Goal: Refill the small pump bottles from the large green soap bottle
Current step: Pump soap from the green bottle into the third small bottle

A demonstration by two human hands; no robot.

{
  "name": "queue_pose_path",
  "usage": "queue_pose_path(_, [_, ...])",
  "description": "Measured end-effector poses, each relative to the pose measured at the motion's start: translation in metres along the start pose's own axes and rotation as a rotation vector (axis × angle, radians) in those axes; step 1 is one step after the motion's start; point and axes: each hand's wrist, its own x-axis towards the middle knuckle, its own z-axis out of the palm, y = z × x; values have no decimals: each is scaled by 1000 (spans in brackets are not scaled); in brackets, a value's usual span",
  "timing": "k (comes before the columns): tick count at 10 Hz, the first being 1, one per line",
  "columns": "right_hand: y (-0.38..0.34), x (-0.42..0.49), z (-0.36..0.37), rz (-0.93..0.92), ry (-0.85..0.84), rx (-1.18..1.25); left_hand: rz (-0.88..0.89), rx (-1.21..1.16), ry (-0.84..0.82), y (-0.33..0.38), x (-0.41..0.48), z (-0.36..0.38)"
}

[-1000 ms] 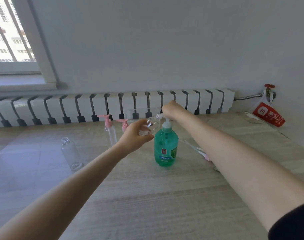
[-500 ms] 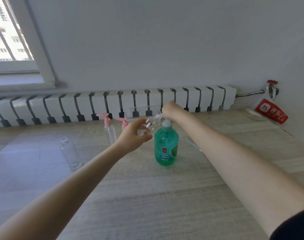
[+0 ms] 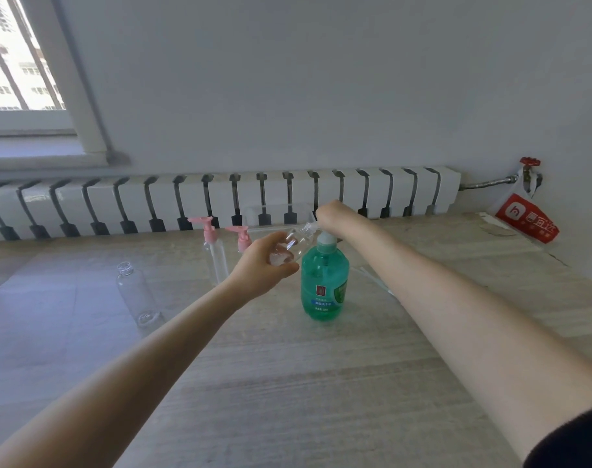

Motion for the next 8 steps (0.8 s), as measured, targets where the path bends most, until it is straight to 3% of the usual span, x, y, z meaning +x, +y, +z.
queue_pose_path(3, [1,-2,-6,65,63,259,3,-25,1,5,2,-2])
queue_pose_path(8, [-1,-10,-10,2,74,-63,72,34,8,3,4,-7])
